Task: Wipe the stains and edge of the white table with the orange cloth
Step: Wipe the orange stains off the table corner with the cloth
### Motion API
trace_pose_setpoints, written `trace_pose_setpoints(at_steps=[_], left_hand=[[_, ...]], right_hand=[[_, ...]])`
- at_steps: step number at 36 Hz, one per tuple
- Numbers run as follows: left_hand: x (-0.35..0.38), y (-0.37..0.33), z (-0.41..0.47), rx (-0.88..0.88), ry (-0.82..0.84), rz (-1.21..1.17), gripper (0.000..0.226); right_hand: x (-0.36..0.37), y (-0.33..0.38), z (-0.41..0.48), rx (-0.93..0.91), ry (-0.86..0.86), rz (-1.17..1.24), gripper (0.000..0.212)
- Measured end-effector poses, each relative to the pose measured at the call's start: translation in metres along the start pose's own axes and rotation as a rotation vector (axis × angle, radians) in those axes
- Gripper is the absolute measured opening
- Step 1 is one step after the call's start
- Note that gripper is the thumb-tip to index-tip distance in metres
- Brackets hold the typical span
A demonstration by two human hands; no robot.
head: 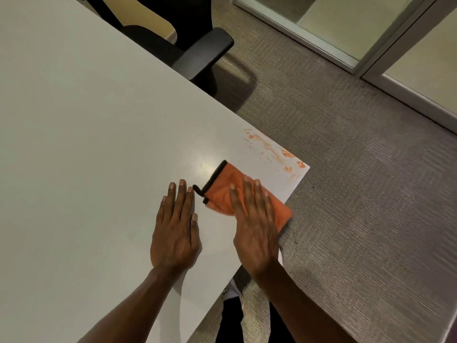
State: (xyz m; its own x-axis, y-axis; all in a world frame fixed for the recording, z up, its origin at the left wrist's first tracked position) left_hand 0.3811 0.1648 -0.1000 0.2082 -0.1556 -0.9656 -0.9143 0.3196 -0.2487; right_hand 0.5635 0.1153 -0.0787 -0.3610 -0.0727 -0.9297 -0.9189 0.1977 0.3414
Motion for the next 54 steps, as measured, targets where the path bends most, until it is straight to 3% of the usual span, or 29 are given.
trace_pose_setpoints(at_steps=[10,19,25,29,39,49,54], left_hand=[[0.002,0.002,-0.001,-0.006,0.014,0.005,0.065],[0.002,0.003,0.0,0.008,-0.015,-0.018,0.066],[0.003,0.003,0.0,0.014,0.003,-0.015,0.067],[0.003,0.002,-0.001,0.008,0.008,-0.018,0.067],[0.002,0.003,0.0,0.006,0.007,-0.031,0.067],[0.004,0.003,0.0,0.003,0.028,-0.015,0.069],[0.003,0.002,-0.001,0.006,0.023,-0.013,0.068]], right_hand=[[-0.017,-0.004,0.123,0.069,-0.095,-0.005,0.076],[-0.001,0.014,0.038,0.008,-0.062,-0.018,0.082],[-0.012,0.003,0.107,0.046,-0.118,0.006,0.073],[-0.024,-0.002,0.15,0.091,-0.129,0.03,0.079],[-0.005,0.01,0.056,0.002,-0.037,-0.038,0.077],[-0.023,-0.003,0.154,0.081,-0.12,0.001,0.075],[-0.016,0.003,0.116,0.068,-0.1,-0.029,0.072]])
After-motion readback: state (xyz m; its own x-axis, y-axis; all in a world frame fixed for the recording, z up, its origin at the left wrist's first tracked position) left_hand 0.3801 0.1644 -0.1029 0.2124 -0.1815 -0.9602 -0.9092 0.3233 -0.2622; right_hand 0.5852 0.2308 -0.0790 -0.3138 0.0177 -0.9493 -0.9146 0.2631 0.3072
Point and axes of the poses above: each hand's wrist, its own z-axis towards the middle knuckle, its own x-axis out of the palm, y = z × x, the point moved 4 cm from there along z, towards the middle knuckle, and after that the axes turned 4 degrees about z, right-handed, at the moved point
